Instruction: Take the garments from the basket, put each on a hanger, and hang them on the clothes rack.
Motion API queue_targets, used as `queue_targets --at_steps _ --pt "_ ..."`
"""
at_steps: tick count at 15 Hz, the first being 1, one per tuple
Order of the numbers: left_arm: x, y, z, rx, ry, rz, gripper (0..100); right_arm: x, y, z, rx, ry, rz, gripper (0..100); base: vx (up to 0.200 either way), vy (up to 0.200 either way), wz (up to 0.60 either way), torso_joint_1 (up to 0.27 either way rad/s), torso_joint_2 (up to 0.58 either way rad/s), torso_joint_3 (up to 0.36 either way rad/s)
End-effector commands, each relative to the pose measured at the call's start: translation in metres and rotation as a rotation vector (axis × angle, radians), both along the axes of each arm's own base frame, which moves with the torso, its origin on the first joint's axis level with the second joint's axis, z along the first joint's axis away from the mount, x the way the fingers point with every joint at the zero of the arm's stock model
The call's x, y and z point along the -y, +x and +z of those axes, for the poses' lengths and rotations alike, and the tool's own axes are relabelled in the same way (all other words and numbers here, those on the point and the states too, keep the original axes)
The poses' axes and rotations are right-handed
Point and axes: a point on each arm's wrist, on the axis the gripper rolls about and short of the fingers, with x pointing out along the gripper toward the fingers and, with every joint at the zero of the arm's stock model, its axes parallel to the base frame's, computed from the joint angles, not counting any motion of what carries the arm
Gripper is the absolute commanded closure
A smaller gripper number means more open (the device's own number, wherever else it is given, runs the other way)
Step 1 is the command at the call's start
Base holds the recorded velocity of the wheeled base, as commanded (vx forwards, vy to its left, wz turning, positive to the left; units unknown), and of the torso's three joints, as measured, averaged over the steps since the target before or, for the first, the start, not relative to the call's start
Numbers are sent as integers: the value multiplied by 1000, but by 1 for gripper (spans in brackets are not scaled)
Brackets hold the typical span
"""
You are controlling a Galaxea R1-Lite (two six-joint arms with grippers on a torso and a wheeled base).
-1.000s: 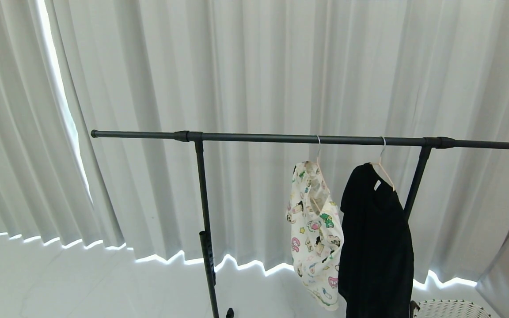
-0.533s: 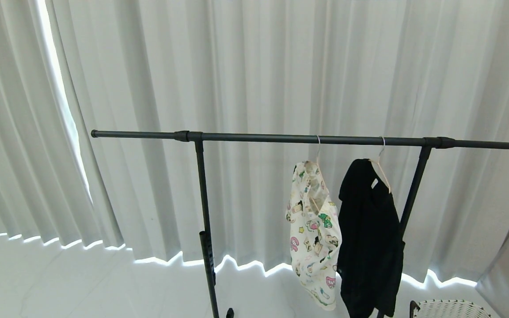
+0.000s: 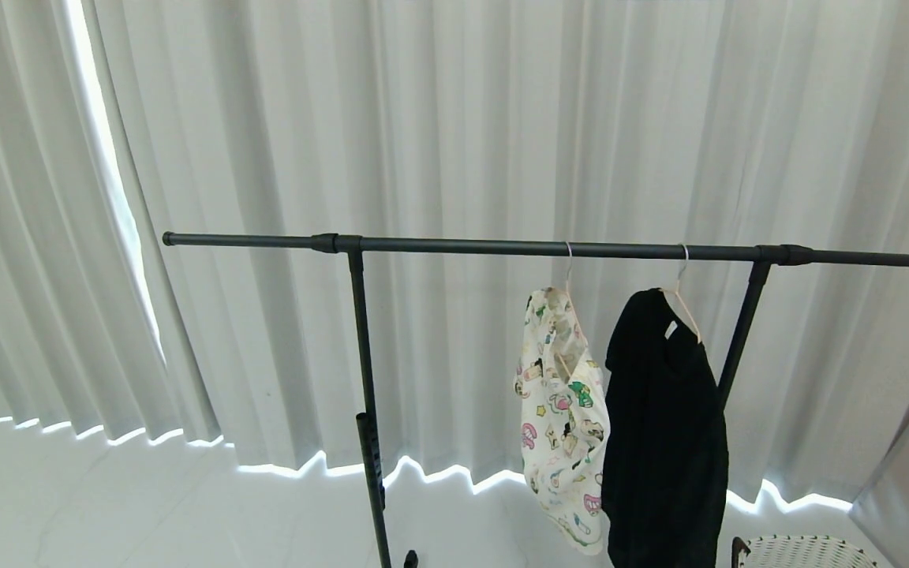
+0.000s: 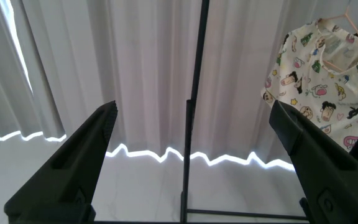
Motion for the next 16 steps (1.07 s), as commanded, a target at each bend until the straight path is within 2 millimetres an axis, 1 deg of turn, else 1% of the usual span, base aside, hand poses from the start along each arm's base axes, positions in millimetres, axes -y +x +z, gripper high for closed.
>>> queue_targets --at_steps 1,2,3,7,10,12,13,14,15,16 --pt "0 0 0 1 1 0 0 -2 0 -3 -44 17 101 0 0 0 0 0 0 0" --pt "0 0 0 0 -5 0 0 -1 -1 -2 -63 19 160 0 0 0 0 0 0 0" --pt "0 0 0 1 -3 0 0 -1 -1 -2 -58 15 143 0 0 0 0 0 0 0" --pt "0 0 0 1 -3 0 0 4 -3 -2 1 12 -95 0 0 0 0 0 0 0" --pt "0 0 0 1 -3 0 0 5 -4 -2 -2 76 -107 0 0 0 0 0 0 0" --pt "0 0 0 1 -3 0 0 9 -6 -4 32 82 -276 0 0 0 0 0 0 0" --pt "0 0 0 0 -5 0 0 9 -8 -5 56 94 -269 0 0 0 0 0 0 0" --pt "0 0 0 0 -5 0 0 8 -7 -5 54 180 -240 0 0 0 0 0 0 0" --pt "0 0 0 1 -3 0 0 7 -7 -6 35 196 -162 0 0 0 0 0 0 0" --pt "0 0 0 1 -3 0 0 6 -7 -7 22 172 -126 0 0 0 0 0 0 0"
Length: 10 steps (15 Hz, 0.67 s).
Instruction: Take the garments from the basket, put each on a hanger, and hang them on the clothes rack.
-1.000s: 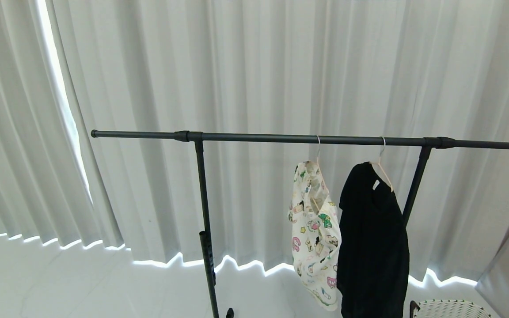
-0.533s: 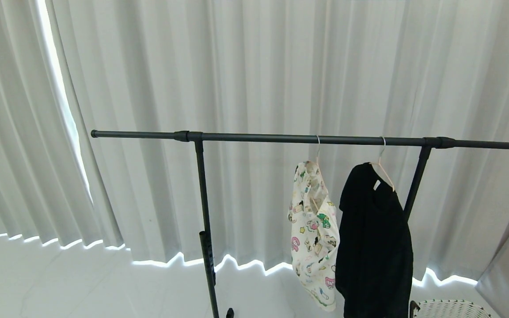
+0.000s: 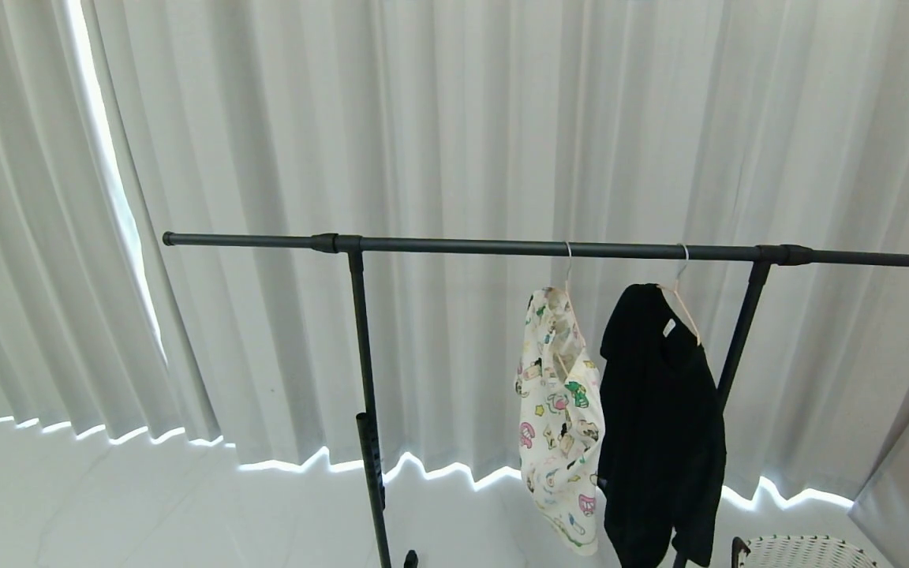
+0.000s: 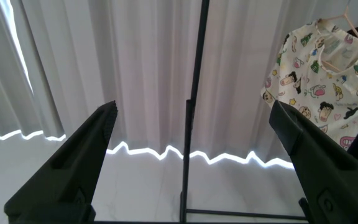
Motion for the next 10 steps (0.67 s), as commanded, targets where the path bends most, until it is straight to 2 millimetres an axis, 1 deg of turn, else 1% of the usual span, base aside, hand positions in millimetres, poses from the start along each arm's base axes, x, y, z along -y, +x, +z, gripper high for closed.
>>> queue_targets --at_steps 1,10 --pt "0 0 0 0 1 0 0 0 -1 -1 0 -32 17 0 0 0 0 0 0 0" --pt "0 0 0 0 1 0 0 0 -1 -1 0 -13 14 0 0 0 0 0 0 0"
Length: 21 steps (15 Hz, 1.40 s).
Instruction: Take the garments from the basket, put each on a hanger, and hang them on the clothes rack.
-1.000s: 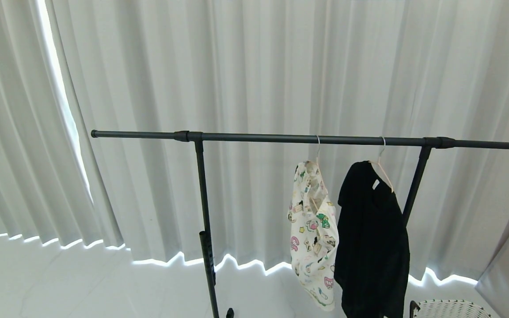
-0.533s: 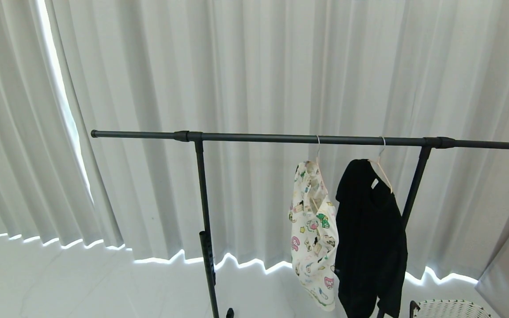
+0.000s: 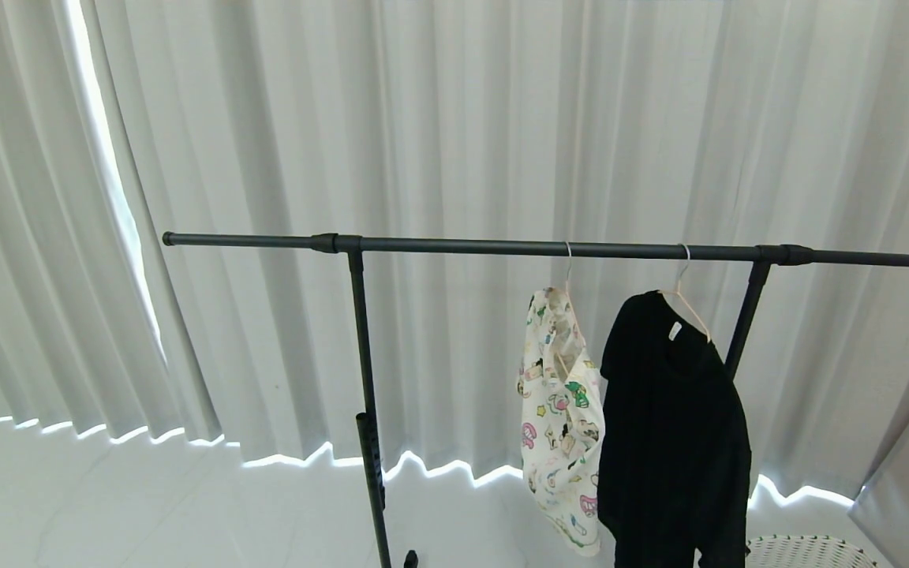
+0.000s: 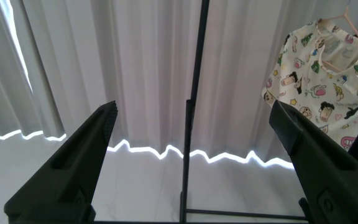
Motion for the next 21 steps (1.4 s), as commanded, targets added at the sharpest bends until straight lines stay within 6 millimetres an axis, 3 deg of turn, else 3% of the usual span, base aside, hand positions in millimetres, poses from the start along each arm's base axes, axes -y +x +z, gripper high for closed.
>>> queue_targets --at_steps 1,21 --pt "0 0 0 0 0 0 0 0 0 0 2 0 0 0 0 0 0 0 0 0" --pt "0 0 0 0 0 0 0 0 0 0 2 0 0 0 0 0 0 0 0 0"
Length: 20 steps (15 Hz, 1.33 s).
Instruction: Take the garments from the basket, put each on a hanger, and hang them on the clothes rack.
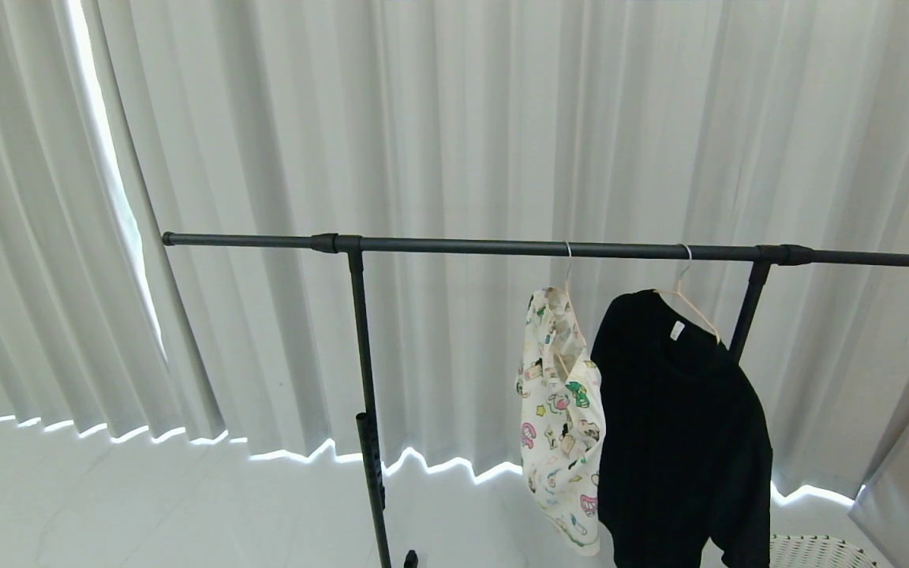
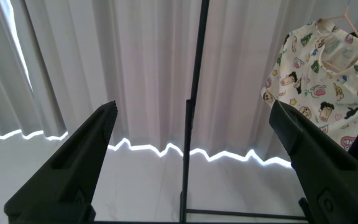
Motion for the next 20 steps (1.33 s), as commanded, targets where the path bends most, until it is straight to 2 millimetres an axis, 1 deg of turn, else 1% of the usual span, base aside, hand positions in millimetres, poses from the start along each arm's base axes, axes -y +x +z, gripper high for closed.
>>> queue_targets --at_steps 1,20 --pt "0 0 0 0 -1 0 0 0 0 0 1 0 0 0 0 0 0 0 0 0" --pt "0 0 0 0 0 0 0 0 0 0 1 -8 0 0 0 0 0 0 0 0"
